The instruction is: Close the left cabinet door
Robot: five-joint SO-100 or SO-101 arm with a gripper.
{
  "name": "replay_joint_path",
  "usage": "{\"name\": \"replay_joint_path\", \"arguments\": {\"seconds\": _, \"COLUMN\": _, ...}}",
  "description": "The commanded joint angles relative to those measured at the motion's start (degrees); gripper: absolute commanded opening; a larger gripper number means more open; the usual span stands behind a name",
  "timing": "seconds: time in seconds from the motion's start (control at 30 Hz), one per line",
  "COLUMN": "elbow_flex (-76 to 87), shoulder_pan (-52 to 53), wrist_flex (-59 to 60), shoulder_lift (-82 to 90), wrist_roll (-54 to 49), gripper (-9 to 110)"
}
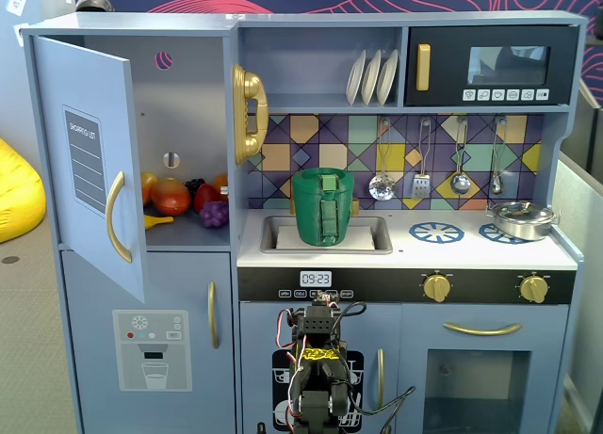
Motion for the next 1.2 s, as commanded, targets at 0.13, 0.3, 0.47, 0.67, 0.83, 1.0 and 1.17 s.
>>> {"name": "replay_joint_path", "arguments": {"seconds": 0.13, "elbow_flex": -0.18, "shoulder_pan": 3.52, "wrist_flex": 10.63, "shoulder_lift": -0.26, "wrist_roll": -0.35, "gripper": 0}}
{"name": "replay_joint_path", "arguments": {"seconds": 0.3, "elbow_flex": -0.18, "shoulder_pan": 3.52, "wrist_flex": 10.63, "shoulder_lift": -0.26, "wrist_roll": -0.70, "gripper": 0}}
{"name": "replay_joint_path", "arguments": {"seconds": 0.47, "elbow_flex": -1.49, "shoulder_pan": -0.88, "wrist_flex": 6.94, "shoulder_lift": -0.35, "wrist_roll": -1.85, "gripper": 0}}
{"name": "replay_joint_path", "arguments": {"seconds": 0.67, "elbow_flex": -14.68, "shoulder_pan": -16.61, "wrist_flex": -14.06, "shoulder_lift": -11.16, "wrist_roll": -0.53, "gripper": 0}}
{"name": "replay_joint_path", "arguments": {"seconds": 0.83, "elbow_flex": -19.69, "shoulder_pan": -31.03, "wrist_flex": -36.39, "shoulder_lift": -15.82, "wrist_roll": -2.37, "gripper": 0}}
{"name": "replay_joint_path", "arguments": {"seconds": 1.0, "elbow_flex": -14.85, "shoulder_pan": -50.45, "wrist_flex": -52.91, "shoulder_lift": -11.16, "wrist_roll": -11.60, "gripper": 0}}
{"name": "replay_joint_path", "arguments": {"seconds": 1.17, "elbow_flex": -13.18, "shoulder_pan": -69.43, "wrist_flex": -63.98, "shoulder_lift": -13.62, "wrist_roll": -23.38, "gripper": 0}}
